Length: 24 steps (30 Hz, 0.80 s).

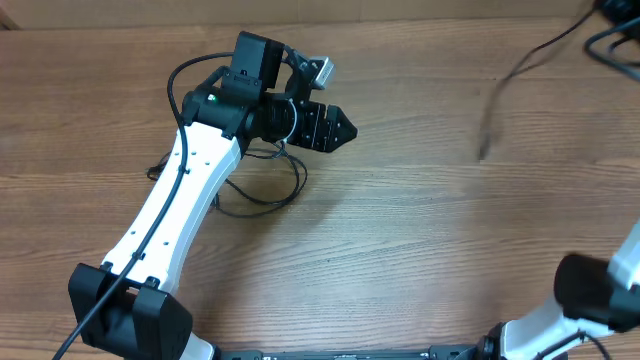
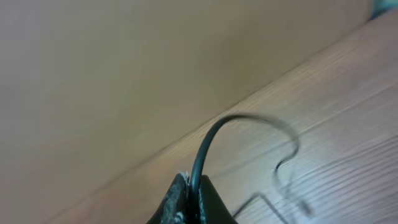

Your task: Untangle cables

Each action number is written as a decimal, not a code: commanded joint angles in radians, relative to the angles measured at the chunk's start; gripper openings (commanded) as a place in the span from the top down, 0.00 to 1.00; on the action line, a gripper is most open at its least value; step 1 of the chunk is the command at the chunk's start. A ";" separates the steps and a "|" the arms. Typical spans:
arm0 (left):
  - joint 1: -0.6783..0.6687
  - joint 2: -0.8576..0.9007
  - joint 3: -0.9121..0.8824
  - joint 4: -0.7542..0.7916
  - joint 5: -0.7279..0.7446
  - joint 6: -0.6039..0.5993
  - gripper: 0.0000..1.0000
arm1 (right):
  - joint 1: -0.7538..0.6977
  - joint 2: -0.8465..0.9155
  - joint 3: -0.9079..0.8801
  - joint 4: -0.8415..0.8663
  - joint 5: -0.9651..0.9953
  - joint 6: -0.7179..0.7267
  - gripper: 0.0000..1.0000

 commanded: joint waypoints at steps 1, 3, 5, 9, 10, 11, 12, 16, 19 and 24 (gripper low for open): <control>-0.007 -0.021 0.012 -0.006 -0.018 -0.005 0.31 | -0.076 0.090 0.017 0.062 0.150 -0.055 0.96; -0.008 -0.021 0.012 -0.010 -0.019 -0.006 0.32 | -0.158 0.167 0.017 0.127 0.179 -0.054 0.96; -0.013 -0.022 0.011 -0.018 -0.019 -0.005 0.31 | -0.206 0.212 0.017 0.151 0.179 -0.043 0.96; -0.025 -0.021 0.011 -0.020 -0.029 -0.006 0.31 | -0.298 0.311 0.017 0.172 0.171 -0.020 0.96; -0.028 -0.021 0.011 -0.020 -0.040 -0.008 0.31 | -0.316 0.334 0.016 0.173 0.171 -0.014 0.96; -0.032 -0.021 0.011 -0.021 -0.044 -0.010 0.31 | -0.338 0.365 0.016 0.175 0.161 -0.005 0.97; -0.033 -0.021 0.011 -0.021 -0.043 -0.010 0.31 | -0.353 0.385 0.016 0.175 0.137 -0.005 0.96; -0.045 -0.021 0.011 -0.017 -0.044 -0.010 0.31 | -0.397 0.454 0.013 0.173 0.088 -0.005 0.96; -0.053 -0.021 0.011 0.002 -0.047 -0.010 0.30 | -0.409 0.486 0.012 0.177 0.050 -0.006 0.96; -0.055 -0.021 0.011 0.005 -0.066 -0.011 0.30 | -0.404 0.487 0.012 0.163 0.030 -0.004 0.20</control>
